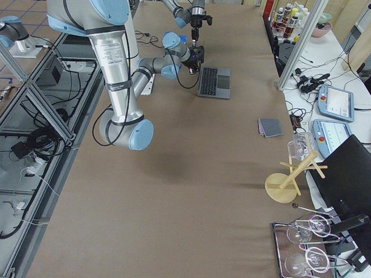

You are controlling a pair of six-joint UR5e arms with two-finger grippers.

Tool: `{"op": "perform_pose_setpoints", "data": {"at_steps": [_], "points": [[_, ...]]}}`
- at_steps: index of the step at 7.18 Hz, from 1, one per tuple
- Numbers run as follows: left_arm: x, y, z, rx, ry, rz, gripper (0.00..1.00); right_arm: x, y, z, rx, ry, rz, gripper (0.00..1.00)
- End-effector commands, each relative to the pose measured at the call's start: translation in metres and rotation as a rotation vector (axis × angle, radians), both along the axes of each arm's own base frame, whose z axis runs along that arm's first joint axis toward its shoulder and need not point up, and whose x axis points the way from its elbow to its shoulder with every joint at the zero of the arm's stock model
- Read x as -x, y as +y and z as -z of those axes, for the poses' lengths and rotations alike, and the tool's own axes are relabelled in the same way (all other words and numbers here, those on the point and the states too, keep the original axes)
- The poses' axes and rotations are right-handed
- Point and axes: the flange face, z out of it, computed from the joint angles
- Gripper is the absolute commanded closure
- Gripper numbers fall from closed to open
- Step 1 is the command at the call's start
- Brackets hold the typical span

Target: Close laptop

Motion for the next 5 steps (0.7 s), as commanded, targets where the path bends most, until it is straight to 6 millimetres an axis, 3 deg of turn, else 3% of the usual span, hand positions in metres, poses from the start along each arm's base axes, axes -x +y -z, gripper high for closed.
{"op": "perform_pose_setpoints", "data": {"at_steps": [1,3,5], "points": [[0.010,-0.017,0.003,0.002,-0.009,0.040,1.00,0.007,-0.024,-0.002,0.012,0.015,-0.023,1.00],[0.022,-0.049,0.010,0.043,-0.053,0.101,1.00,0.016,-0.044,-0.004,0.024,0.032,-0.040,1.00],[0.003,-0.076,0.016,0.053,-0.067,0.167,1.00,0.029,-0.056,-0.004,0.032,0.045,-0.046,1.00]]}}
